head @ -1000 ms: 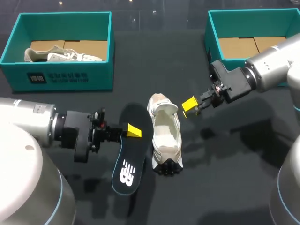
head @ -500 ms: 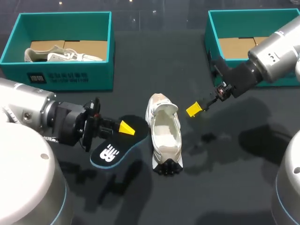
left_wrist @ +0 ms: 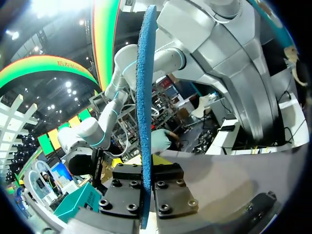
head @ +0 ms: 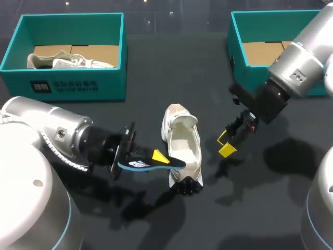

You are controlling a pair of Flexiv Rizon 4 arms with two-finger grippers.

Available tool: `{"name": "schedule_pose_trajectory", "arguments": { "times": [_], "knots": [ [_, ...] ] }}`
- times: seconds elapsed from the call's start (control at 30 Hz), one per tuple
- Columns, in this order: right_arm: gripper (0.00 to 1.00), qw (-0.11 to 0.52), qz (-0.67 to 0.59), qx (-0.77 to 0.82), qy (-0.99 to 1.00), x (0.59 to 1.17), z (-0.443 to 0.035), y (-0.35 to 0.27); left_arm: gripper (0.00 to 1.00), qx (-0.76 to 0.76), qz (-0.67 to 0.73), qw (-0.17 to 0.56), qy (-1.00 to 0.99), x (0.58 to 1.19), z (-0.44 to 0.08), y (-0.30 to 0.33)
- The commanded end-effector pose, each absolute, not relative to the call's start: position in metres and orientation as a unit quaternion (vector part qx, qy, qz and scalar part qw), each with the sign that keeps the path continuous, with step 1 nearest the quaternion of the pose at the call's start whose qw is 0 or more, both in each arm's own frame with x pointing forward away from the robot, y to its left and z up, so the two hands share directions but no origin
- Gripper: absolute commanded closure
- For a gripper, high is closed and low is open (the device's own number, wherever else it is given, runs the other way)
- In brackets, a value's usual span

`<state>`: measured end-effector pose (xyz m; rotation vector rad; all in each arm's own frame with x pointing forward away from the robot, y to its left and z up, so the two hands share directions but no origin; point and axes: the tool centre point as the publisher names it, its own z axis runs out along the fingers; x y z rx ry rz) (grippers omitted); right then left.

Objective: Take the shoe out of the shoebox, open the shoe tongue, remove and reinsert the insole, then place the shoe into the shoebox

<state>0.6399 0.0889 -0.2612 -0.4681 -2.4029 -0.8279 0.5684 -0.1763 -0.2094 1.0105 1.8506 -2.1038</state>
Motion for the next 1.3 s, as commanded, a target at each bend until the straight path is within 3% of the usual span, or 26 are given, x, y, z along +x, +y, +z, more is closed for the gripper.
{"name": "schedule_pose_trajectory", "arguments": {
  "times": [0.03,0.13,0.3,0.87,1.2,1.3],
  "knots": [
    [0.00,0.281,-0.295,-0.170,-0.897,0.646,-0.261,0.093,1.00,0.341,-0.710,0.076,0.612,0.572,-0.211,-0.178],
    [0.00,0.276,-0.310,-0.149,-0.897,0.646,-0.266,0.093,1.00,0.325,-0.711,0.086,0.618,0.571,-0.223,-0.187],
    [0.00,0.197,-0.309,-0.113,-0.924,0.642,-0.291,0.094,1.00,0.294,-0.711,0.102,0.630,0.572,-0.226,-0.187],
    [0.00,0.190,-0.289,-0.101,-0.933,0.641,-0.309,0.095,1.00,0.299,-0.713,0.094,0.627,0.575,-0.230,-0.189],
    [0.00,0.084,-0.228,-0.043,-0.969,0.641,-0.334,0.112,1.00,0.269,-0.718,0.112,0.632,0.585,-0.236,-0.182],
    [0.00,0.079,-0.222,-0.049,-0.971,0.641,-0.334,0.113,1.00,0.269,-0.718,0.112,0.632,0.585,-0.236,-0.182]
  ]
}}
